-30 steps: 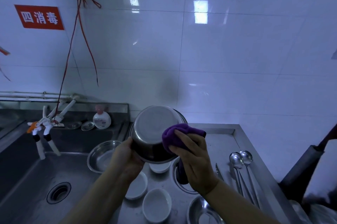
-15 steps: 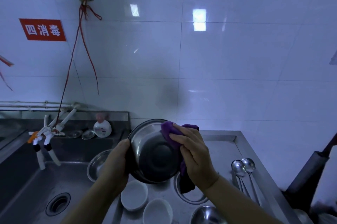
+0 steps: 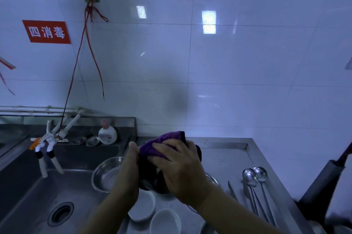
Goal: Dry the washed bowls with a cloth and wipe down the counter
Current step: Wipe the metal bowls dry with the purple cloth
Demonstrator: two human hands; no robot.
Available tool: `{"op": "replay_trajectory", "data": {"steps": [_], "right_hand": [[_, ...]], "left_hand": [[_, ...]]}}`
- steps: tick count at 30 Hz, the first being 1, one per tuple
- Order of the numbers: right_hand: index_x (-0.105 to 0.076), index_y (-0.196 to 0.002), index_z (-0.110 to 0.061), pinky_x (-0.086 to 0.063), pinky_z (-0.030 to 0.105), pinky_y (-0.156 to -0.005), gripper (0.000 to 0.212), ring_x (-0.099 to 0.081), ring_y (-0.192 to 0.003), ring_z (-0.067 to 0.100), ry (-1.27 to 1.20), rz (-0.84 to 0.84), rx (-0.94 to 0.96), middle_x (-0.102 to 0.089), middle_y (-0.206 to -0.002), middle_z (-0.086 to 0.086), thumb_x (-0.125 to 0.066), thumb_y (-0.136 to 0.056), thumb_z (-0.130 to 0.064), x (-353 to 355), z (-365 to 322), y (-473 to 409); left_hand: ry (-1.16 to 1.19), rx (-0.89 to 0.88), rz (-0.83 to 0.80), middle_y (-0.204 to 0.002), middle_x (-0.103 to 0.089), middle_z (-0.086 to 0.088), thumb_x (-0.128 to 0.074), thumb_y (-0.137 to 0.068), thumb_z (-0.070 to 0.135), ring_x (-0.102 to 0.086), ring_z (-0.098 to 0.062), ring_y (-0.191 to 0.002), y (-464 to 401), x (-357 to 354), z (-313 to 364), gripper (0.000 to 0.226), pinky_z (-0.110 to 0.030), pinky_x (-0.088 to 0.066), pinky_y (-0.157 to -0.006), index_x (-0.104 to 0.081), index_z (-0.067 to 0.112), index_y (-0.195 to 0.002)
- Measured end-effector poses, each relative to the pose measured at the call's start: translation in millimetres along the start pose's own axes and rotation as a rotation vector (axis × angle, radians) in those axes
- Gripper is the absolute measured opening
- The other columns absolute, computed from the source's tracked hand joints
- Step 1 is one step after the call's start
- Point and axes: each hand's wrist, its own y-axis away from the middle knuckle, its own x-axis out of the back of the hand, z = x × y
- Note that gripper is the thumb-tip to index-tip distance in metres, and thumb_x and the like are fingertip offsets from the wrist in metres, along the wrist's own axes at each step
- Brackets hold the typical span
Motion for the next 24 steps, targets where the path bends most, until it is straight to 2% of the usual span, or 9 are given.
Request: {"op": "replay_trajectory", "data": {"steps": [3,5,7,9,11,14,18,21,24], "right_hand": [[-0.068,-0.112,-0.017,-0.046,0.042,-0.091,0.029,-0.057,-0.107,0.023,-0.19,0.07,-0.161,-0.065,-0.116,0.001,-0.047,-0.091,-0.014,1,14,-6],[-0.068,-0.114,-0.014,-0.044,0.036,-0.097,0.033,-0.055,-0.109,0.021,-0.32,0.095,-0.271,-0.065,-0.118,0.002,-0.05,-0.088,-0.004,0,23,-6],[-0.065,-0.118,-0.013,-0.042,0.03,-0.099,0.035,-0.053,-0.109,0.017,-0.382,0.1,-0.338,-0.063,-0.12,0.001,-0.047,-0.09,-0.003,0,29,-3],[-0.063,-0.122,-0.012,-0.045,0.033,-0.096,0.036,-0.051,-0.106,0.014,-0.376,0.117,-0.421,-0.063,-0.118,0.002,-0.044,-0.091,-0.006,0,33,2],[-0.062,-0.122,-0.01,-0.048,0.037,-0.093,0.035,-0.052,-0.106,0.016,-0.311,0.189,-0.472,-0.063,-0.118,0.004,-0.043,-0.092,-0.009,-1,32,6],[-0.059,-0.125,-0.005,-0.049,0.043,-0.092,0.036,-0.054,-0.109,0.025,-0.231,0.253,-0.376,-0.06,-0.124,0.009,-0.047,-0.092,-0.003,-7,16,3],[-0.06,-0.126,-0.009,-0.05,0.048,-0.086,0.037,-0.053,-0.107,0.032,-0.065,0.153,-0.212,-0.057,-0.13,0.013,-0.052,-0.09,-0.005,-25,-21,3],[-0.063,-0.122,-0.012,-0.051,0.047,-0.083,0.031,-0.05,-0.108,0.027,-0.02,0.118,-0.079,-0.059,-0.128,0.01,-0.043,-0.098,-0.017,-34,-38,18],[-0.068,-0.115,-0.011,-0.051,0.046,-0.08,0.037,-0.05,-0.103,0.026,-0.021,0.128,-0.007,-0.062,-0.124,0.01,-0.034,-0.103,-0.019,-33,-40,34]], "left_hand": [[0.084,0.03,0.035,-0.098,-0.072,-0.016,-0.043,-0.09,0.054,-0.067,-0.032,-0.096,-1,3,3,0.048,-0.049,-0.047,-0.091,-0.074,0.018,-0.084],[0.122,0.034,0.064,-0.1,-0.072,-0.016,-0.052,-0.089,0.047,-0.067,-0.032,-0.096,-2,6,6,0.041,-0.049,-0.048,-0.091,-0.073,0.013,-0.094],[0.155,0.024,0.117,-0.095,-0.073,-0.015,-0.058,-0.088,0.037,-0.069,-0.03,-0.09,-2,9,6,0.034,-0.046,-0.052,-0.084,-0.073,0.008,-0.096],[0.211,0.021,0.144,-0.081,-0.074,-0.01,-0.061,-0.085,0.026,-0.071,-0.026,-0.077,-4,14,5,0.023,-0.038,-0.053,-0.072,-0.077,0.011,-0.077],[0.254,0.053,0.159,-0.081,-0.074,-0.01,-0.062,-0.084,0.022,-0.071,-0.026,-0.078,-6,17,8,0.021,-0.04,-0.054,-0.073,-0.077,0.011,-0.075],[0.227,0.072,0.144,-0.099,-0.068,-0.019,-0.06,-0.086,0.025,-0.066,-0.035,-0.092,-5,18,15,0.03,-0.051,-0.049,-0.09,-0.066,0.0,-0.101],[0.224,0.083,0.147,-0.105,-0.065,-0.023,-0.056,-0.088,0.027,-0.064,-0.036,-0.095,1,16,16,0.038,-0.052,-0.05,-0.087,-0.058,-0.004,-0.11],[0.294,0.157,0.171,-0.11,-0.065,-0.024,-0.057,-0.088,0.031,-0.064,-0.037,-0.096,1,27,20,0.037,-0.047,-0.053,-0.081,-0.06,0.001,-0.11],[0.322,0.171,0.164,-0.109,-0.066,-0.023,-0.058,-0.088,0.029,-0.064,-0.037,-0.096,-1,41,26,0.036,-0.049,-0.053,-0.084,-0.062,0.001,-0.111]]}}
